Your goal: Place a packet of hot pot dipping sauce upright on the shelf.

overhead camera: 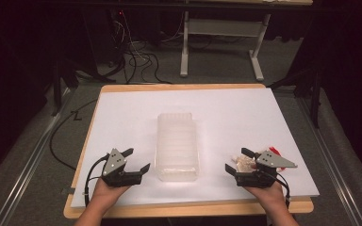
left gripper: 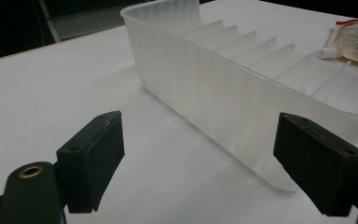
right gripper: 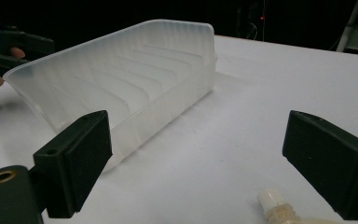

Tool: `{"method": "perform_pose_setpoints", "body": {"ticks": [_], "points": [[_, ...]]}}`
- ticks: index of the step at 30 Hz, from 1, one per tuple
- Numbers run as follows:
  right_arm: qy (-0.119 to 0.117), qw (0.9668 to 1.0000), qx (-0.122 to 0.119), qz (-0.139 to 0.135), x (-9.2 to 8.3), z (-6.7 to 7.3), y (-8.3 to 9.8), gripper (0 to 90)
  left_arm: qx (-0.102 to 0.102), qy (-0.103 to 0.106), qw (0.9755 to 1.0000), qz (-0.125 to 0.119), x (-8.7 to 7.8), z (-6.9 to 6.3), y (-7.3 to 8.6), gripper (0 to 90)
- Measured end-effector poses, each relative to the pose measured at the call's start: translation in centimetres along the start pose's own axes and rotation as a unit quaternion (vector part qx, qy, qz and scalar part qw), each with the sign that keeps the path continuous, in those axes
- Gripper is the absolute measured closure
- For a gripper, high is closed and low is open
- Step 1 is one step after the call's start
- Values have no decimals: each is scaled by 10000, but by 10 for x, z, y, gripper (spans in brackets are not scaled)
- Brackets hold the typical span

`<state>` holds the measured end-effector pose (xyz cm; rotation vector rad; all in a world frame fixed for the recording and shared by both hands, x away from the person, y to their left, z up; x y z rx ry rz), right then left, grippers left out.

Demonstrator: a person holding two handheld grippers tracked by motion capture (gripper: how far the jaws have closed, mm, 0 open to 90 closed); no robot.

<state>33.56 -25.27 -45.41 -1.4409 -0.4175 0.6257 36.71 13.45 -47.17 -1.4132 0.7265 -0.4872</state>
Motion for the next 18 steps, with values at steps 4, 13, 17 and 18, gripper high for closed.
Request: {"method": "perform_pose_setpoints", "body": {"ticks": [4,13,17,18], "points": [[22,10000,15,-47,-2,0,-1,83,4,7,10000,-7,0,0,0,168],[76,9999,-14,-100,-5,-2,-4,90,-159,83,9998,-11,-4,-3,-9,165],[103,9998,-80,-156,-9,-2,-7,98,-203,62,9997,-78,-6,-8,-21,163],[103,9998,-80,-166,-10,-3,-7,98,-163,67,9998,-51,-6,-9,-23,163]]}}
Point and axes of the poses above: each handheld gripper's, and its own axes: x roughly forward along the jaws, y roughly out of its underside, z roughly to its left, the point moved 5 cm from there along x, roughly forward along the jaws, and after that the axes turned 14 degrees about -z, right-handed, at the moved point
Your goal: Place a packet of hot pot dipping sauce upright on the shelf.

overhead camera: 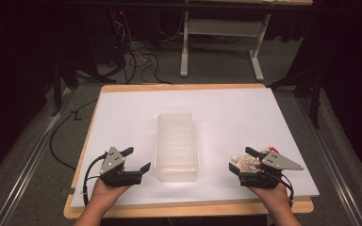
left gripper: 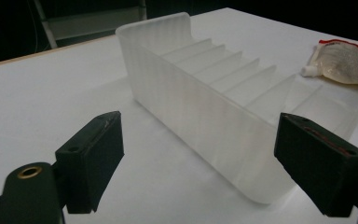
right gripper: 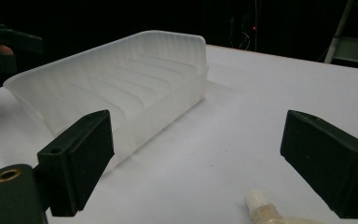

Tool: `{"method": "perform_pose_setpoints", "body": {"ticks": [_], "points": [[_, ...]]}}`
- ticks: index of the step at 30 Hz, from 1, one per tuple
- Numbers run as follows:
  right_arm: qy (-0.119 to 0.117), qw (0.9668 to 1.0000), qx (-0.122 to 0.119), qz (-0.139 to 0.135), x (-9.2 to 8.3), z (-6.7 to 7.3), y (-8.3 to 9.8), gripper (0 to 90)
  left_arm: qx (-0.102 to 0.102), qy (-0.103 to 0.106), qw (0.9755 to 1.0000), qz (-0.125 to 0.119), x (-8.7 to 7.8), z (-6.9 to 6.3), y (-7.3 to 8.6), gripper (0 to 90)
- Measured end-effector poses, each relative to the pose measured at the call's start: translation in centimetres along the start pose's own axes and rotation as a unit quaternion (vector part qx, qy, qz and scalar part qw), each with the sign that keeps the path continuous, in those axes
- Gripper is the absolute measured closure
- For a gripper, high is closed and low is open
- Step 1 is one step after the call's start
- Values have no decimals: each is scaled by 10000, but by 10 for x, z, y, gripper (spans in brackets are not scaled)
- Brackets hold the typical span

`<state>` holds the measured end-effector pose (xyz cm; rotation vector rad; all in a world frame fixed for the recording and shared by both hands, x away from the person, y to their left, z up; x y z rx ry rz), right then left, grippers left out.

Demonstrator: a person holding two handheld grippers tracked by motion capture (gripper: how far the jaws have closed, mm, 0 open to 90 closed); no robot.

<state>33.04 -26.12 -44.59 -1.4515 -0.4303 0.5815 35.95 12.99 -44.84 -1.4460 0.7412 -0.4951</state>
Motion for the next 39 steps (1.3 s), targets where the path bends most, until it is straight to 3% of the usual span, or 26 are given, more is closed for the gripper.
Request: {"method": "perform_pose_setpoints", "body": {"ticks": [1,3,6,8,9,12,14,15,17,22,23,24,25,26,29,31,38,39], "points": [[48,10000,-28,-14,-2,-2,-1,102,156,5,9999,69,1,-3,-4,163],[57,10000,0,-16,-3,-3,-1,103,209,4,9998,73,1,-4,-6,163],[87,9999,32,-46,-6,-6,-1,105,145,-12,9998,107,0,-5,-13,164],[89,9999,35,-73,-7,-7,-2,109,95,-24,9999,26,-5,-9,-17,161],[113,9999,21,-64,-8,-9,-2,113,35,-90,9997,-234,-10,-15,-21,161],[152,9999,51,-49,-9,-10,-2,119,-24,-54,9993,-370,-12,-22,-22,155],[185,9998,48,-1,-9,-12,-1,125,-61,5,9993,-373,-12,-26,-18,147],[199,9998,44,66,-10,-12,0,131,-205,85,9990,-380,-11,-27,-16,146],[262,9995,-14,177,-9,-13,3,132,-295,172,9988,-341,-11,-26,-20,143],[341,9981,-42,519,-9,-17,10,151,-75,214,9988,-430,-12,-26,-18,107],[325,9966,17,755,-12,-21,15,164,22,137,9991,-396,-12,-23,-15,102],[325,9966,17,755,-12,-21,15,164,22,137,9991,-396,-12,-23,-15,90],[380,9946,100,957,-16,-27,20,166,-14,75,9993,-355,-12,-18,-11,80],[380,9946,100,957,-16,-27,20,166,-14,75,9993,-355,-12,-18,-11,71],[519,9902,71,1297,-29,-33,37,162,23,51,9998,-179,-12,-11,-3,62],[561,9883,82,1419,-32,-34,44,161,5,-7,9998,-190,-13,-8,-2,62],[423,9830,48,1787,-23,-31,60,148,-3,-37,10000,-81,-15,-5,4,89],[345,9802,-144,1946,-20,-28,64,161,-15,-17,10000,-36,-13,-5,7,91]]}}
Point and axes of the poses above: each handheld gripper's, and its own axes: x roughly forward along the jaws, y roughly out of its underside, z roughly to its left, the point moved 5 cm from there along x, roughly forward along the jaws, and after that the axes turned 14 degrees about -z, right-handed, at the moved point
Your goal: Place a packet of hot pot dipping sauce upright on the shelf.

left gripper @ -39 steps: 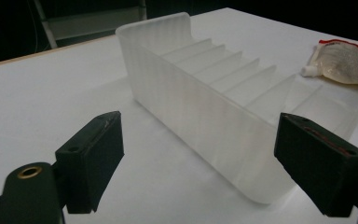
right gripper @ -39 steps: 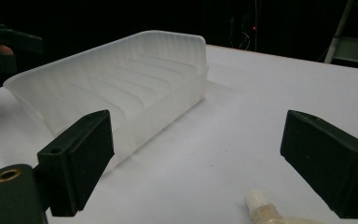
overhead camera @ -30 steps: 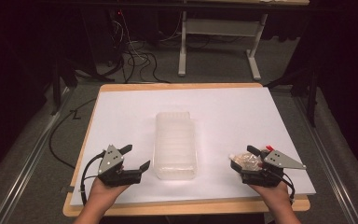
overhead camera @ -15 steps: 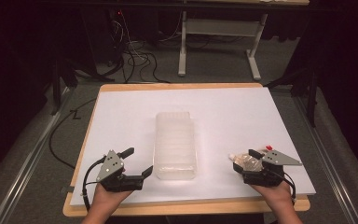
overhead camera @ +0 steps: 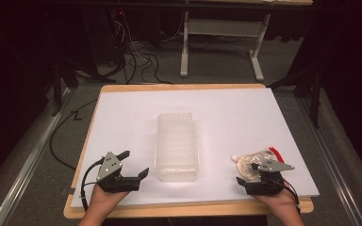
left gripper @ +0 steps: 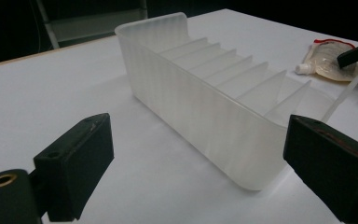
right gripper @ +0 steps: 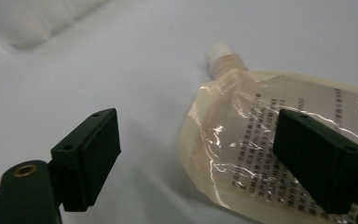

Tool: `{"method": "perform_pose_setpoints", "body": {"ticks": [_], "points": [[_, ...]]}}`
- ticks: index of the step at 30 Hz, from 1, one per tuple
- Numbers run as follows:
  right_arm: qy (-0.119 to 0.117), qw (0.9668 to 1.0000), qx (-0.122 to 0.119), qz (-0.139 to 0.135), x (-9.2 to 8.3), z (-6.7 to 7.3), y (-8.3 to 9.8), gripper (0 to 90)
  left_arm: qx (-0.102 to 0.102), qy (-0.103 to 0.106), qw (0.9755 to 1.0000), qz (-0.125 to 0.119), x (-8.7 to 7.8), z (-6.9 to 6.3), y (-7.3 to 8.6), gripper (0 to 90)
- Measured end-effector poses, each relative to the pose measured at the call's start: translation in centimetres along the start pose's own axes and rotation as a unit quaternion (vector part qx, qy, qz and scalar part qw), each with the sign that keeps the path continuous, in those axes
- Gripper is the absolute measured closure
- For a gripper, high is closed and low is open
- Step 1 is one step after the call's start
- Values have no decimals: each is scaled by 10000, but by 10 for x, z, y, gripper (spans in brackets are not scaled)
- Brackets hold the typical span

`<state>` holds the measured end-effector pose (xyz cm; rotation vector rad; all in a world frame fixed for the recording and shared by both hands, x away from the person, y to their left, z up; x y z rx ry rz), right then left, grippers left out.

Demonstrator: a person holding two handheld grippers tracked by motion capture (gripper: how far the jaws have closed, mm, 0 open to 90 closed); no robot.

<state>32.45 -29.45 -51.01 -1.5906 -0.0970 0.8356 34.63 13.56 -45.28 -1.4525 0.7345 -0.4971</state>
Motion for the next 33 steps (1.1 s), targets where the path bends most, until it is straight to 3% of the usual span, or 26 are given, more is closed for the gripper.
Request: {"method": "perform_pose_setpoints", "body": {"ticks": [1,4,8,13,14,15,16,17,18,23,25,26,33], "points": [[0,10000,0,0,0,0,0,161,0,0,10000,0,0,0,0,97],[102,9990,-382,197,5,3,3,208,16,96,9999,108,3,-1,5,117],[134,9990,-394,174,3,-2,3,305,-36,102,9999,90,4,-1,7,120],[170,9985,-467,210,2,-3,4,350,18,97,9999,25,3,-3,7,126],[165,9986,-458,193,3,-5,3,407,6,83,10000,5,4,-3,7,126],[165,9986,-458,193,3,-5,3,407,6,83,10000,5,4,-3,7,126],[167,9989,-404,188,2,-6,3,479,15,87,10000,24,4,-4,7,126],[167,9989,-404,188,2,-6,3,479,32,88,10000,28,4,-4,7,126],[170,9989,-404,168,1,-10,3,546,32,62,10000,5,5,-4,7,127],[166,9987,-450,169,2,-12,2,638,25,71,10000,20,5,-4,8,126],[137,9985,-495,178,3,-11,1,707,21,78,10000,33,5,-4,8,127],[79,9984,-528,198,3,-9,1,794,17,81,10000,30,5,-5,8,127],[-99,9985,-500,198,4,-8,0,900,33,108,9999,29,5,-5,8,128]]}}
Point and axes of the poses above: each handheld gripper's, and its own axes: x roughly forward along the jaws, y roughly out of its underside, z roughly to its left, the point moved 5 cm from there along x, roughly forward along the jaws, and after that the axes turned 14 degrees about -z, right-handed, at the moved point
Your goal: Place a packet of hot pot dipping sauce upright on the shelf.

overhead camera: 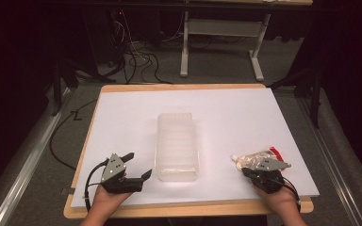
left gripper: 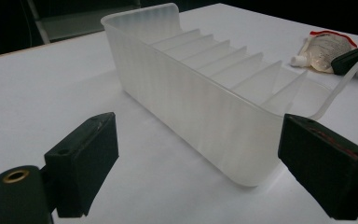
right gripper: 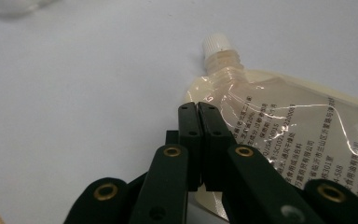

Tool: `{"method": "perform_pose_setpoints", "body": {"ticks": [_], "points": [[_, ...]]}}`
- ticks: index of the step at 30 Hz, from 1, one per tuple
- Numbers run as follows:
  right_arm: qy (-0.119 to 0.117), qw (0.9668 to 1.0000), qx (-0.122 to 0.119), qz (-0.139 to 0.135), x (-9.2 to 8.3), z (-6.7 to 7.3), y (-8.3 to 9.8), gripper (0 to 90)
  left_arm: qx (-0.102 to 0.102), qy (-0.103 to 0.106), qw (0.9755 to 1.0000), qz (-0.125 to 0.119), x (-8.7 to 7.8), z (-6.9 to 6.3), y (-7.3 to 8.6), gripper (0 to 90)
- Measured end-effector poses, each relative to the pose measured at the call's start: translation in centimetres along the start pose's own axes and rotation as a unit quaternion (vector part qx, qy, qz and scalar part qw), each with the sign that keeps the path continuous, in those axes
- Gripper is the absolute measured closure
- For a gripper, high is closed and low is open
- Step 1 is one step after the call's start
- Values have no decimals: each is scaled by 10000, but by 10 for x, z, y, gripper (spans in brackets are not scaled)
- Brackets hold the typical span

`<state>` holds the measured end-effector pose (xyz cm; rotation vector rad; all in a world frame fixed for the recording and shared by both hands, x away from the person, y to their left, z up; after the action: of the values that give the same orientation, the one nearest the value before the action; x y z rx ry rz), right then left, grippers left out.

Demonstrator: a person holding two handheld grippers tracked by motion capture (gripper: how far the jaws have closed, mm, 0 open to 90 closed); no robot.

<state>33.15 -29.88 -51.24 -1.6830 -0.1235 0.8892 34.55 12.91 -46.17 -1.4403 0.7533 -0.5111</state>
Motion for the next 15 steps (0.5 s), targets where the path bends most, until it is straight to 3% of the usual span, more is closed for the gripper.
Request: {"method": "perform_pose_setpoints", "body": {"ticks": [3,9,10,11,14,15], "points": [[-32,10000,-32,-31,-2,0,-1,900,7,-10,10000,-36,0,0,-1,128],[32,9979,7,-649,-16,-2,-19,900,10,-9,9999,-134,-2,0,-3,129],[32,9979,7,-649,-16,-2,-19,900,10,-9,9999,-134,-2,0,-3,129],[48,9964,31,-842,-20,-3,-24,900,24,5,9999,-142,-2,0,-3,129],[60,9946,79,-1032,-25,-4,-31,900,47,24,9999,-124,-2,-1,-3,129],[104,9922,64,-1244,-30,-5,-38,900,61,32,9999,-114,-2,-1,-3,129]]}}
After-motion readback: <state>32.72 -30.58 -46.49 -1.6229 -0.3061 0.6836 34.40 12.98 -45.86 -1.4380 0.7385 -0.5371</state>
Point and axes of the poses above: each handheld gripper's, and its own axes: x roughly forward along the jaws, y roughly out of its underside, z roughly to its left, the point moved 5 cm from there along x, roughly forward along the jaws, and after that the axes turned 14 degrees about -z, right-handed, at the moved point
